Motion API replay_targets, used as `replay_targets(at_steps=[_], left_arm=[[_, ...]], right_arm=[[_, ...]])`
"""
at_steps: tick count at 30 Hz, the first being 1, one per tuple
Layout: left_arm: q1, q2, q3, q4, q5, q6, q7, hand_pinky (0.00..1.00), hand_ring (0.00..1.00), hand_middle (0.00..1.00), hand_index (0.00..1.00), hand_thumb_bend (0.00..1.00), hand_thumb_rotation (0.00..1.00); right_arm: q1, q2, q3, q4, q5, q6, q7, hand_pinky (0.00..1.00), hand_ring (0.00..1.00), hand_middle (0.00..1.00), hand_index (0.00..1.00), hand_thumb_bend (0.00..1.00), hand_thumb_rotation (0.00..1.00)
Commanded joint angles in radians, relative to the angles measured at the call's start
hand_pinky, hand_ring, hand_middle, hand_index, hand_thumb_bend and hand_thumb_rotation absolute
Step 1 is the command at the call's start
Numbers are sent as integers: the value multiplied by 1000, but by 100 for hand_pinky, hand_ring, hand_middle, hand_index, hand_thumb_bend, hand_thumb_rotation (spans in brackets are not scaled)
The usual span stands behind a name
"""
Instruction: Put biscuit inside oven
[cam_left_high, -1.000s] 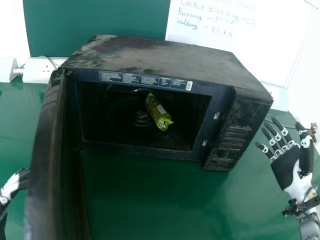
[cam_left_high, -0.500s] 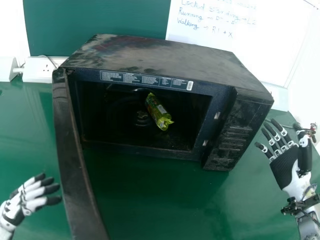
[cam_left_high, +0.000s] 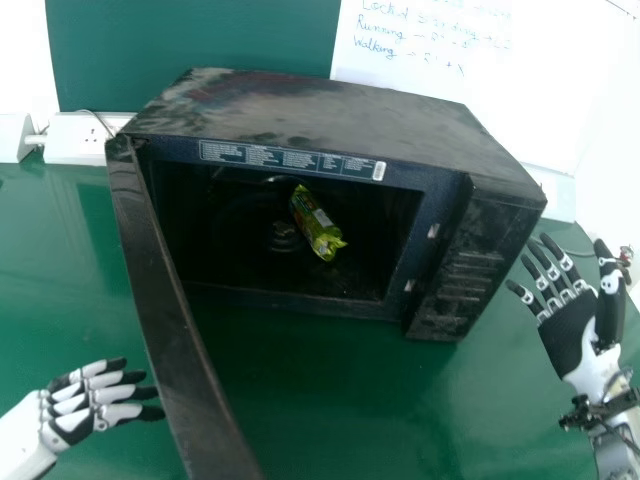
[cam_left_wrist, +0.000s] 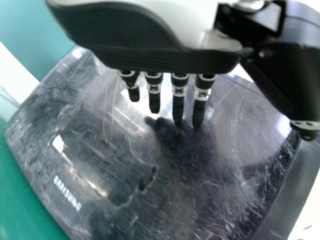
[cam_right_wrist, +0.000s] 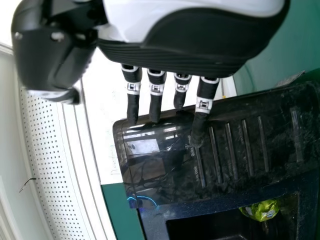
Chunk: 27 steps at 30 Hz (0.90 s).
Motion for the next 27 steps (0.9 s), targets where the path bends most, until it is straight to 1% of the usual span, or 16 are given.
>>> replay_targets(at_steps=[1,2,3,4,5,6,7,9,12,13,15,18,19,22,25,27], left_arm=[[-26,24,7,-27,17,31,-10,99,92,92,89,83,100],[-51,30,2,-24,24,34,-8,100,92,92,90,83,100],[-71,40,-8,-23,22,46,-10,100,93,92,90,84,100],[-87,54,-16,-19,19,58,-15,100,93,93,91,83,100],[-110,68,-30,-12,12,65,-20,100,94,93,91,83,100],[-123,85,-39,-11,3,83,-28,100,94,93,91,83,100],[-146,95,-49,-1,4,85,-32,100,95,94,91,83,100],[-194,113,-67,17,8,86,-37,100,95,94,91,82,100],[-259,135,-90,37,14,102,-44,100,95,94,92,82,100],[-278,141,-91,40,18,112,-44,100,94,94,92,83,100],[-308,162,-97,49,5,139,-53,100,93,93,91,83,100],[-370,186,-111,84,3,133,-62,100,93,93,91,82,100],[-384,198,-115,89,0,143,-69,100,93,93,91,83,100],[-435,223,-140,109,-13,166,-82,100,93,93,90,83,100],[-484,237,-181,137,-52,196,-98,100,92,92,89,83,100],[-514,249,-200,145,-68,228,-110,97,90,90,88,83,100]], right_arm=[[2,1,3,-2,-14,-4,-3,61,82,87,80,74,97],[0,3,2,-5,-8,7,-13,61,81,86,78,73,98],[-2,5,2,-5,-6,9,-14,60,80,85,77,72,97],[-4,5,1,-2,-4,10,-12,62,80,85,77,73,99],[-4,6,2,-3,-5,11,-14,65,81,86,77,74,99],[-5,7,1,-2,-2,12,-13,66,82,87,80,73,99],[-5,7,2,-1,-2,11,-10,69,84,89,82,74,100],[-4,7,1,-2,0,12,-8,71,85,91,83,74,100],[-4,5,2,1,-5,5,2,71,86,90,82,75,100],[-3,6,1,-3,-6,7,-3,70,86,89,81,80,100],[-1,6,0,-12,-4,10,-7,65,85,88,81,83,100],[3,6,1,-12,-6,6,2,66,86,89,83,81,100],[3,5,1,-10,-4,7,8,67,86,89,83,81,100],[5,8,3,-10,-7,2,14,68,86,89,82,91,100],[5,11,4,-15,-12,1,11,67,85,88,81,96,100],[4,12,5,-19,-16,0,4,67,85,88,83,99,100]])
